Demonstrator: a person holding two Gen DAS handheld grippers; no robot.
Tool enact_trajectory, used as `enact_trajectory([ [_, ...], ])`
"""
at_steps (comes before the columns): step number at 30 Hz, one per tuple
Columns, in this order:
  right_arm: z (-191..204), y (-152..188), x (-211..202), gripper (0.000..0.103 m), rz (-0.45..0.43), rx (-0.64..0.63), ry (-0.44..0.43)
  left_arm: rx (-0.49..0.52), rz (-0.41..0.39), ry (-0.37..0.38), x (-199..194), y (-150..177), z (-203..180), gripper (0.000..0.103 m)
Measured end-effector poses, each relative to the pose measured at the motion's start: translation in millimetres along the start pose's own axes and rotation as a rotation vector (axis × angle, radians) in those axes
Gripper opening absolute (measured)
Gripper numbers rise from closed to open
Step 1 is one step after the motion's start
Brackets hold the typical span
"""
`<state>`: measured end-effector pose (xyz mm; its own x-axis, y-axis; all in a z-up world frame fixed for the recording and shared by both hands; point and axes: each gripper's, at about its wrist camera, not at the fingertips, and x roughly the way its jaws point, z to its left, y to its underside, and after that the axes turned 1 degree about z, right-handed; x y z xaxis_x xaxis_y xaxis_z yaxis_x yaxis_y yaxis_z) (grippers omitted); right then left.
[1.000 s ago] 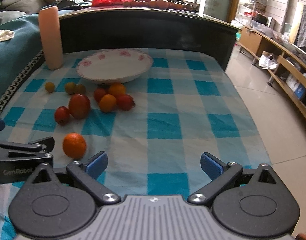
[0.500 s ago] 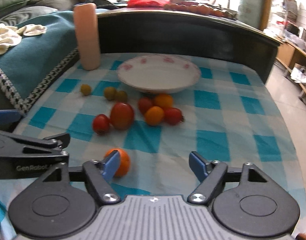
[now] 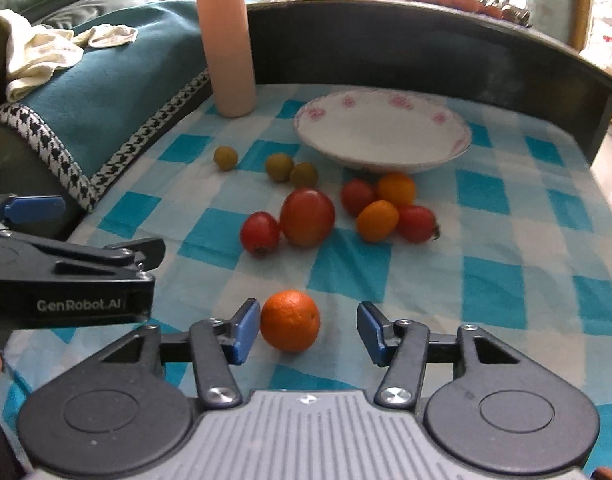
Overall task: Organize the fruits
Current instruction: 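Move the right tool to the mandarin orange and close on it, then grasp a red cherry tomato with the left tool while the right tool holds the mandarin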
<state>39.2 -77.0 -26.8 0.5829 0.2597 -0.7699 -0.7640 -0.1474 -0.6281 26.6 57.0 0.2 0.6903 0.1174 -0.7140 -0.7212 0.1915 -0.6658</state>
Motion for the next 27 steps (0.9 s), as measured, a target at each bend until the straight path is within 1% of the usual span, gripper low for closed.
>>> enact_trajectory([
  [1, 1.7, -0.5, 1.4, 0.063, 0.004, -0.005, -0.005, 0.002, 0.001, 0.007, 0.4, -0.1, -0.8, 0.103],
  [3, 5.3, -1.2, 4.4, 0.051, 0.015, -0.019, -0.028, 0.006, -0.005, 0.032, 0.5, 0.1, -3.0, 0.102],
  [4, 6.8, -1.4, 5.2, 0.050, 0.022, -0.025, -0.039, 0.007, -0.007, 0.046, -0.2, -0.2, -4.1, 0.101],
  [6, 8.7, -0.9, 4.2, 0.050, 0.022, -0.040, -0.034, 0.010, -0.016, 0.076, -1.6, -2.1, -7.8, 0.100],
  [9, 2.3, 0.0, -0.1, 0.049, 0.036, -0.026, -0.031, 0.039, -0.010, 0.118, -0.6, -7.6, -18.3, 0.094],
  [11, -8.5, -0.5, -6.0, 0.049, 0.044, 0.007, -0.010, 0.069, -0.004, 0.145, 2.3, -11.4, -26.4, 0.090],
  [13, -20.6, -2.2, -13.7, 0.049, 0.038, 0.043, 0.021, 0.080, 0.022, 0.165, 7.5, -18.6, -33.1, 0.081],
  [14, -26.5, -3.2, -17.0, 0.049, 0.034, 0.064, 0.031, 0.080, 0.026, 0.191, 9.1, -21.6, -35.1, 0.080],
  [15, -31.6, -4.8, -20.1, 0.049, 0.031, 0.082, 0.034, 0.091, 0.013, 0.222, 11.2, -24.3, -38.2, 0.081],
  [17, -36.5, -8.8, -26.0, 0.049, 0.022, 0.093, 0.036, 0.162, 0.001, 0.217, 21.0, -27.8, -46.8, 0.080],
  [18, -38.2, -9.8, -29.8, 0.049, 0.015, 0.094, 0.042, 0.186, 0.010, 0.217, 27.6, -29.1, -48.9, 0.075],
  [19, -40.9, -10.7, -33.4, 0.049, 0.007, 0.100, 0.045, 0.187, 0.023, 0.230, 34.1, -30.5, -48.4, 0.070],
  [22, -52.8, -11.4, -37.6, 0.049, 0.001, 0.138, 0.040, 0.154, 0.060, 0.299, 51.7, -32.7, -43.0, 0.064],
  [25, -59.0, -11.3, -32.5, 0.049, 0.022, 0.173, 0.031, 0.170, 0.083, 0.296, 60.6, -27.9, -44.6, 0.059],
  [27, -58.1, -10.7, -27.8, 0.049, 0.034, 0.175, 0.023, 0.185, 0.077, 0.301, 59.8, -25.3, -47.6, 0.057],
])
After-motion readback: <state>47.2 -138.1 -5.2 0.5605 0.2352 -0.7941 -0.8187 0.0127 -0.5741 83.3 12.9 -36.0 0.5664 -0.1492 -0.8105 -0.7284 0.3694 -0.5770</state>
